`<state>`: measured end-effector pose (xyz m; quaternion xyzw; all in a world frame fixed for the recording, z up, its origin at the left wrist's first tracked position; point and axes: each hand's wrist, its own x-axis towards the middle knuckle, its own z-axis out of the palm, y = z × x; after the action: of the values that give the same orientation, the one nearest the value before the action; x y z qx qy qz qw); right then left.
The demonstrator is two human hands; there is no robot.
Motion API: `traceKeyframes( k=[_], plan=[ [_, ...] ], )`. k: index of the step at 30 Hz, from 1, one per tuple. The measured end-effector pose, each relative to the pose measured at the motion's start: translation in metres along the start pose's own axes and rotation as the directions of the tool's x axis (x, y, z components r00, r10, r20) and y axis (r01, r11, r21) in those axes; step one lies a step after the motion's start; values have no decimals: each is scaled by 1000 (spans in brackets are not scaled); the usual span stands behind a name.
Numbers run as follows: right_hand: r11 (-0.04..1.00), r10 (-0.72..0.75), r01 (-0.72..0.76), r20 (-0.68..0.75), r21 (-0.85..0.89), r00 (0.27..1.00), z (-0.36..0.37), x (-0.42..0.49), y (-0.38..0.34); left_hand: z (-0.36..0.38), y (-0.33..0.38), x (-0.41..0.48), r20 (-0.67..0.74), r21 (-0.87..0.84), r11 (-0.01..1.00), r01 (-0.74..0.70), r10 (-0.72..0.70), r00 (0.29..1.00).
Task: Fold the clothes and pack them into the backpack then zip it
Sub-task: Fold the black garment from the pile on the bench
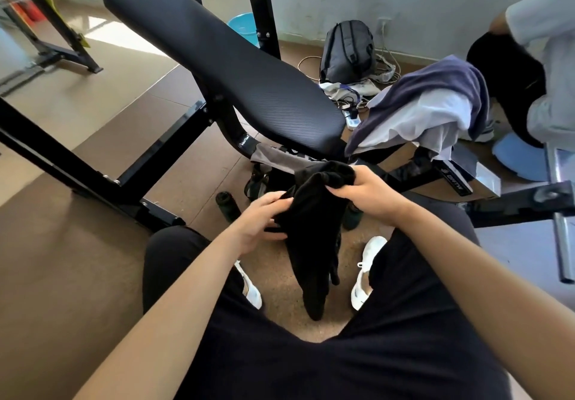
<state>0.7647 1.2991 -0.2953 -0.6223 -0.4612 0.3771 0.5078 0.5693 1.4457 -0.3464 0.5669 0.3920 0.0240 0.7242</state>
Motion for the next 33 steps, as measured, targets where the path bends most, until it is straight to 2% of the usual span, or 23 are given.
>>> traceKeyframes(
  k=[2,6,8,12,15,18,25,27,30,33],
  plan=[
    [998,50,-50,7,40,999,0,-4,-1,12,-6,4,32,58,998,-13,11,999],
    [996,84,-84,-5,-6,996,-7,-10,2,16,-13,9,-110,337,936,-105,150,983],
    [993,80,-82,-27,-81,996,-13,-11,6,8,-8,6,-152,385,919,-92,161,975],
    [967,61,-67,-34,-246,998,-20,-13,13,-9,19,-10,-158,345,936,-68,129,979],
    [927,27,-36,-29,-372,999,-20,-12,10,-18,41,-16,-140,216,972,-95,127,982],
    [872,-31,29,5,-488,1000,-18,-11,-3,-20,58,-15,-209,116,985,-126,148,967],
    [619,-24,31,21,-784,999,-16,2,-19,-6,91,-8,-254,31,971,-238,238,938],
    [638,-40,30,5,-770,999,-12,9,-24,-1,101,-6,-278,-32,959,-282,262,924],
    [770,-51,21,-29,-638,998,-6,17,-33,-2,117,-4,-351,-158,921,-357,286,892],
    [867,16,-37,-48,-497,999,-2,24,-42,-3,130,-6,-382,-167,885,-436,349,856]
  ],
)
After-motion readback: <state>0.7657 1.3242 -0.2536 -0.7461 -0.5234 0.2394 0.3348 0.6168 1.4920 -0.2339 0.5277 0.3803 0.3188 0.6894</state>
